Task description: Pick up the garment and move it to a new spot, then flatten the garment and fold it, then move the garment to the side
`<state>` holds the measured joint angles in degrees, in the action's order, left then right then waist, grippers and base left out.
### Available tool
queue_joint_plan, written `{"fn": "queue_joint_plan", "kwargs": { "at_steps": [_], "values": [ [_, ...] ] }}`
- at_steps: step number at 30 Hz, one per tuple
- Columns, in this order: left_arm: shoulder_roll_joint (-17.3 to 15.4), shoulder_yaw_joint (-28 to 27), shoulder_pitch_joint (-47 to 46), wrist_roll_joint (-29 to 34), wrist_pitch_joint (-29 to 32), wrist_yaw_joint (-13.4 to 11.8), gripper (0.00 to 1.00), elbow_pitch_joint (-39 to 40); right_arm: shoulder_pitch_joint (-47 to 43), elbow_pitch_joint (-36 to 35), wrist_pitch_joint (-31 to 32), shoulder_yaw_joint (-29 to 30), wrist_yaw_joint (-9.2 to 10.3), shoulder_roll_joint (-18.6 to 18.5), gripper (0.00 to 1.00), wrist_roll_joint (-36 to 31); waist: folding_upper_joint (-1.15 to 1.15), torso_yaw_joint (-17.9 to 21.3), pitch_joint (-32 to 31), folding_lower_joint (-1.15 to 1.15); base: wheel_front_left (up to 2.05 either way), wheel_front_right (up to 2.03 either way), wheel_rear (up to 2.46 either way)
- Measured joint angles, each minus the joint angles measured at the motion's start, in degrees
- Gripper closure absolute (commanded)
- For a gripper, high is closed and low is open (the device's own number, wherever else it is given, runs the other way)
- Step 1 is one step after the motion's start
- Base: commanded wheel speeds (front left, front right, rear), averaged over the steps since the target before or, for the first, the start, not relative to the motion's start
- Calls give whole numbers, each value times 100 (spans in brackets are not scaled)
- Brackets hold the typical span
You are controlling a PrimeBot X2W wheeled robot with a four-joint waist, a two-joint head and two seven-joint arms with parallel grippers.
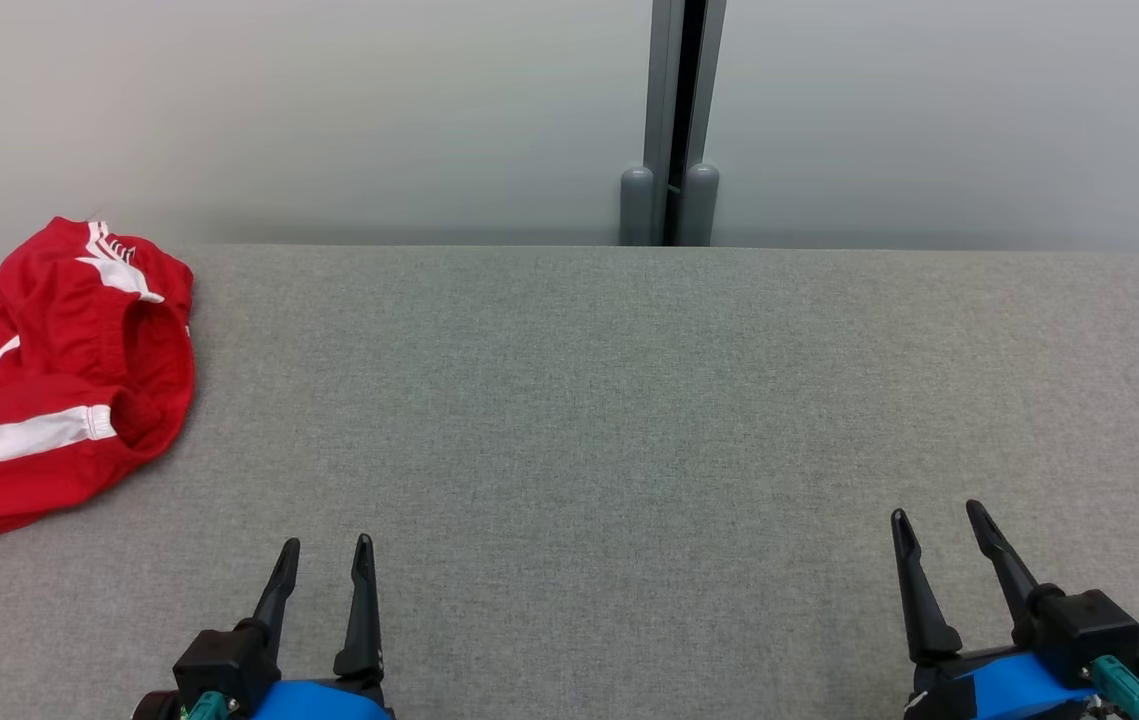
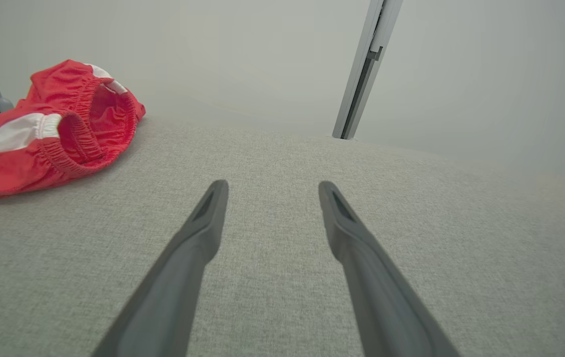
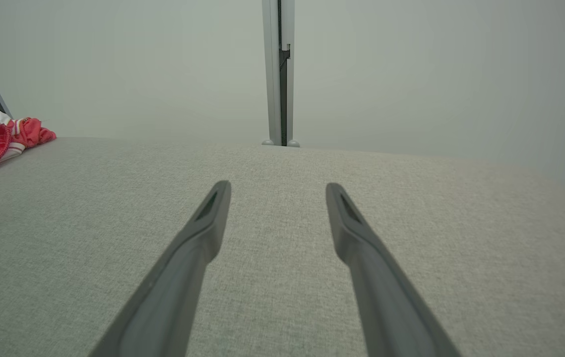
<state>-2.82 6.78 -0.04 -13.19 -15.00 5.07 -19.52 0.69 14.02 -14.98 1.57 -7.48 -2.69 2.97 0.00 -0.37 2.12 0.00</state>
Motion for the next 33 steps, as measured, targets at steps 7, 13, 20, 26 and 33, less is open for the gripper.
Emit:
{"fn": "queue_joint_plan", "kwargs": {
  "at_steps": [7, 13, 20, 26, 33],
  "values": [
    [0, 11, -10, 0, 0, 1, 0, -26, -1, 7, 0, 25, -1, 0, 0, 0, 0, -17, 10, 0, 0, 0, 0],
    [0, 116, -125, -16, -4, 2, 0, -48, -42, 10, -3, 233, -1, -2, 0, -32, 0, -380, -50, 0, 0, 0, 0],
    [-2, 10, -152, 0, -5, -34, 0, -30, -25, -4, -5, 274, -1, -8, 0, -65, 0, -1278, -130, 0, 0, 0, 0],
    [-9, -120, -115, -30, -7, -57, 0, 9, 29, 12, -5, 76, -1, -5, 0, -54, 0, -2244, -138, 0, 0, 0, 0],
    [-9, -193, -14, -59, -7, -76, 0, 108, 33, 44, -7, -52, -1, -4, 0, -54, 0, -2824, 9, 0, 0, 0, 0]
  ]
}}
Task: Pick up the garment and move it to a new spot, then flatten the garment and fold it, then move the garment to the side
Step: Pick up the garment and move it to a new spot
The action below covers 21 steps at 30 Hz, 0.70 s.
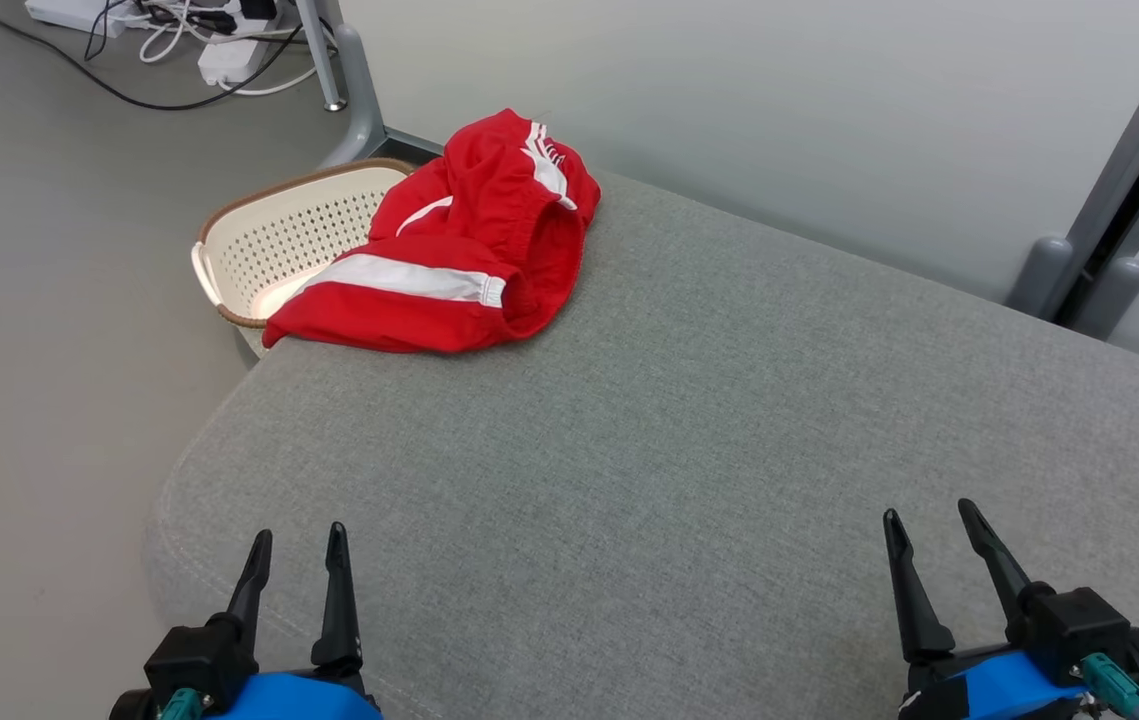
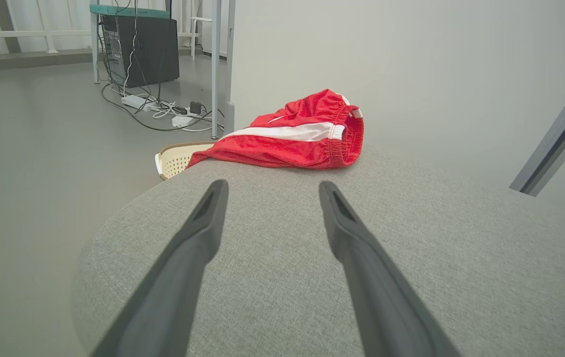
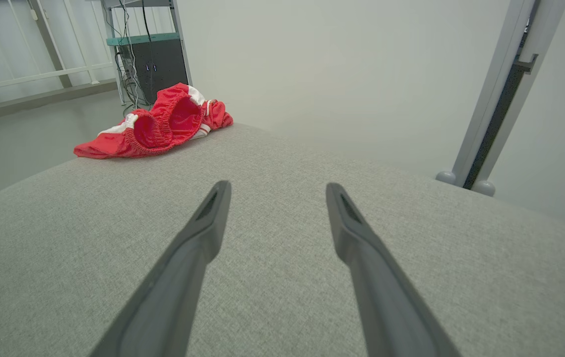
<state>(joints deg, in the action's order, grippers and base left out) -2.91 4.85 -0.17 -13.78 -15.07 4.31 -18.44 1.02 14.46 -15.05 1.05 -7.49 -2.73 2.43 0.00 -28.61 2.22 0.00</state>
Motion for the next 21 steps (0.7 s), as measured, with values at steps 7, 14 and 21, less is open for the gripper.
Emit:
{"fn": "queue_joint_plan", "kwargs": {
  "at_steps": [7, 14, 21],
  "values": [
    [3, -49, -53, 75, 0, -24, 0, 323, 71, -26, 1, 38, 0, -1, 0, -101, 0, 39, 188, 0, 0, 0, 0],
    [-517, -433, -1250, 380, 0, 78, 0, 566, 271, -93, 1, 158, 0, -2, 0, -354, 0, 316, 543, 0, 0, 0, 0],
    [-1480, -580, -3218, 350, 616, 225, 0, 307, 584, -167, 0, 169, 0, -1, 0, -608, 0, 755, 970, -1, 0, 0, 0]
  ]
}}
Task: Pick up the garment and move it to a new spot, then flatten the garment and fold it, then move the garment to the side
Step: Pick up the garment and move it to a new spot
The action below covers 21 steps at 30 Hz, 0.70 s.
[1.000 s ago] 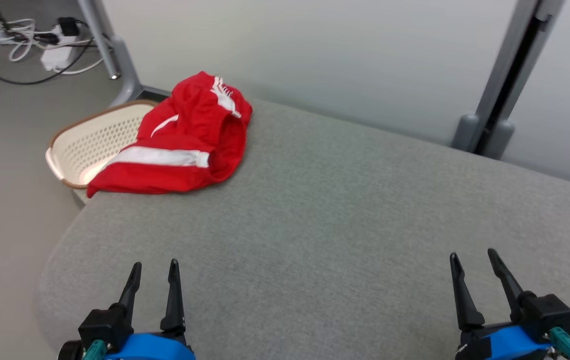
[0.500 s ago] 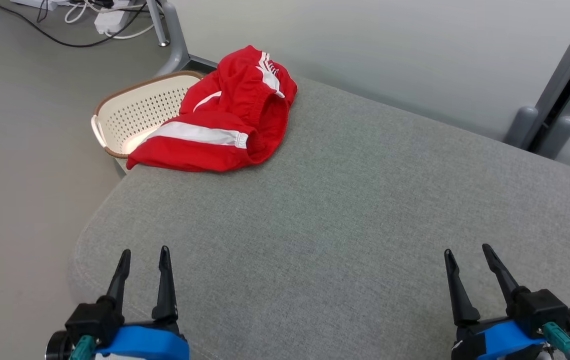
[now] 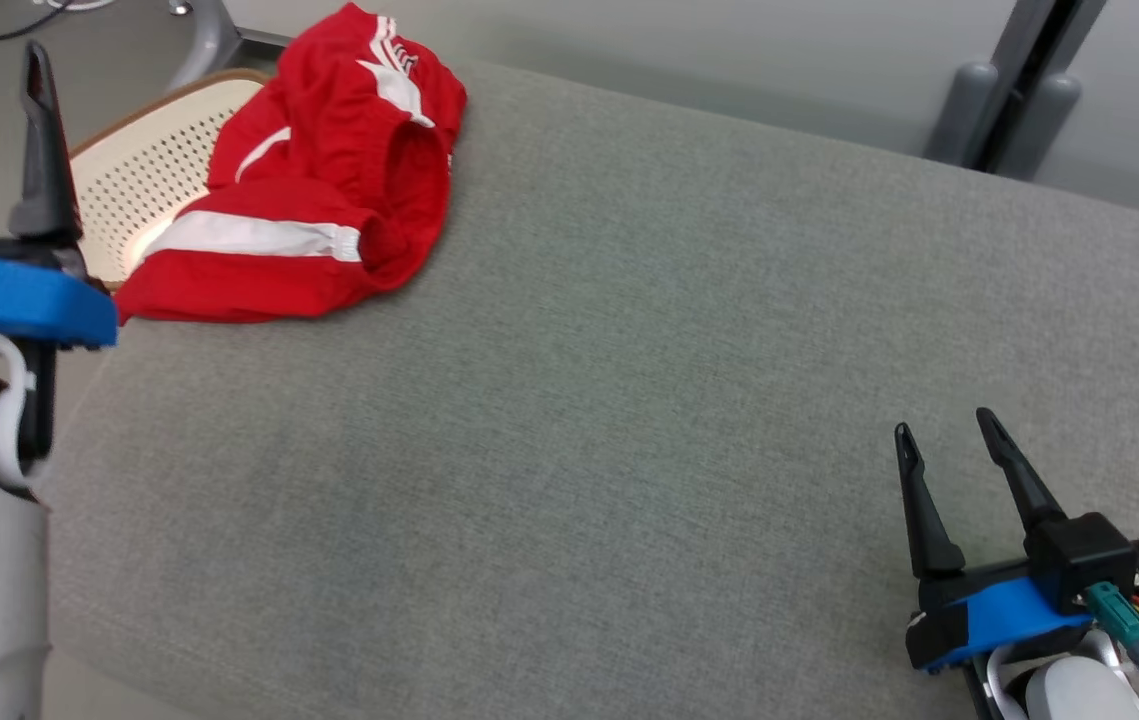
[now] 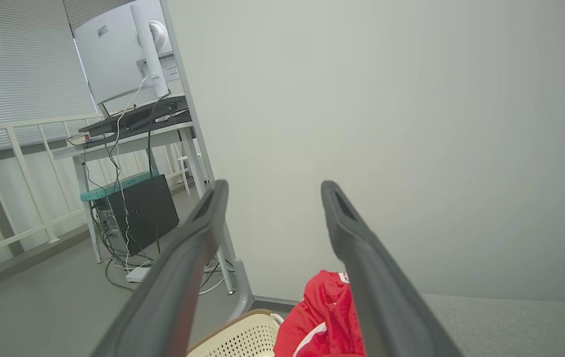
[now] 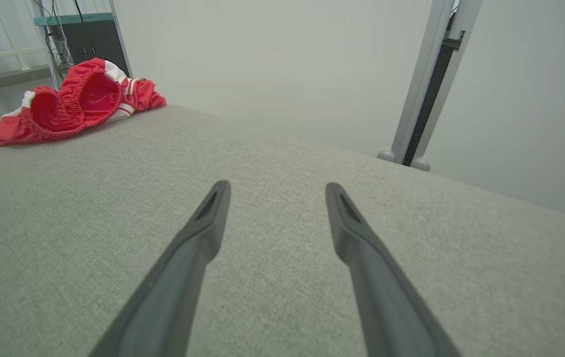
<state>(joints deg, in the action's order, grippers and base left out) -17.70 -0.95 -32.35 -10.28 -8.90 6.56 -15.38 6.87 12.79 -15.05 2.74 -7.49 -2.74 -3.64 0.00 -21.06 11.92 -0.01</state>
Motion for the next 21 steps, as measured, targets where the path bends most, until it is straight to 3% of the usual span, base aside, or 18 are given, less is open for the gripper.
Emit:
{"fn": "queue_joint_plan", "kwargs": {
  "at_steps": [7, 15, 21],
  "values": [
    [-403, 207, -1053, -483, 1057, 56, 0, -1038, 299, -78, 0, -53, 0, -1, 0, -225, 0, 453, 553, 0, 0, 0, 0],
    [-357, 1014, -1110, -1117, 1529, 87, 0, -1927, 517, -156, 0, -110, 0, -2, 0, -388, 0, 791, 1153, 0, 0, 0, 0],
    [-499, 1504, -1066, -1448, 1790, 87, 0, -2449, 585, -235, -3, -118, 0, 3, 0, -441, 0, 880, 1450, 0, 0, 0, 0]
  ]
}}
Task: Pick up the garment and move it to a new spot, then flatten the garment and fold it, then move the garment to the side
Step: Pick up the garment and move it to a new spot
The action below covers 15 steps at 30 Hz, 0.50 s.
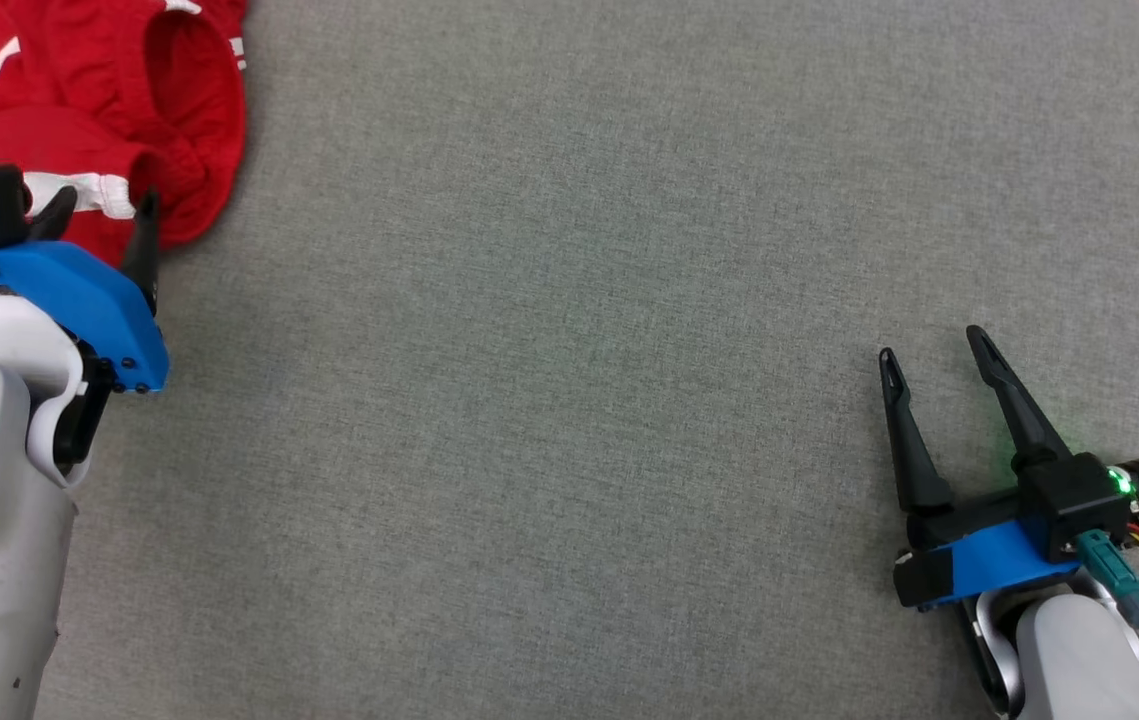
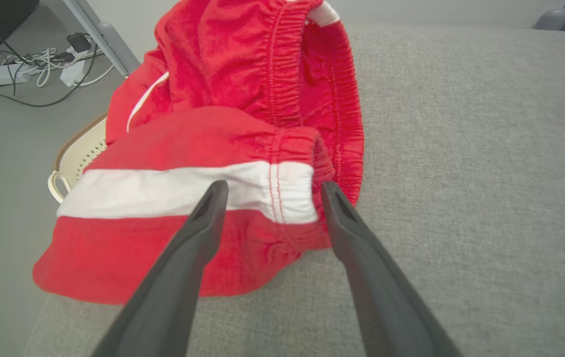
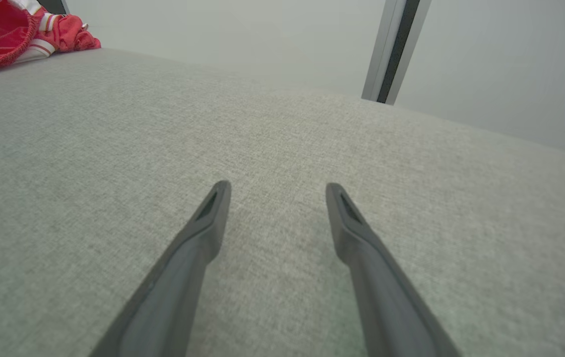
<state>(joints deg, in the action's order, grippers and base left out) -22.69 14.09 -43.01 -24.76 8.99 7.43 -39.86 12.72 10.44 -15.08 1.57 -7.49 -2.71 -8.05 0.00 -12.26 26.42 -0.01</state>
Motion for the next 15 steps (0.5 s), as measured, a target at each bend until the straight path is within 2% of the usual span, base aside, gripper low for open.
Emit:
{"fn": "queue_joint_plan", "kwargs": {
  "at_steps": [6, 7, 8, 9, 10, 11, 15],
  "values": [
    [-57, 108, -179, -133, -152, 0, 0, -467, 94, -51, -12, -19, -1, 3, 0, -4, 0, 69, 168, 1, 0, 0, 0],
    [-60, 111, -211, -133, -181, 0, 9, -534, 105, -51, -12, -26, -1, 4, 0, -4, 0, 83, 175, 1, 0, 0, 0],
    [-57, 97, -246, -153, -237, 0, 53, -610, 115, -49, -13, -38, -1, 5, 0, 0, 0, 99, 181, 1, 0, 0, 0],
    [-54, 88, -280, -158, -276, 0, 69, -682, 121, -46, -13, -45, -1, 7, 0, 11, 0, 115, 181, 1, 0, 0, 0],
    [-52, 83, -312, -159, -320, 0, 90, -750, 128, -43, -13, -48, -2, 7, 0, 13, 0, 130, 178, 1, 0, 0, 0],
    [-49, 80, -337, -164, -367, -1, 100, -805, 130, -37, -13, -47, -2, 8, 0, 20, 0, 144, 170, 1, 0, 0, 0],
    [-49, 66, -452, -163, -616, -34, 100, -971, 133, 11, -13, -19, -1, 7, 0, 69, 0, 186, 97, 1, 0, 0, 0]
  ]
}}
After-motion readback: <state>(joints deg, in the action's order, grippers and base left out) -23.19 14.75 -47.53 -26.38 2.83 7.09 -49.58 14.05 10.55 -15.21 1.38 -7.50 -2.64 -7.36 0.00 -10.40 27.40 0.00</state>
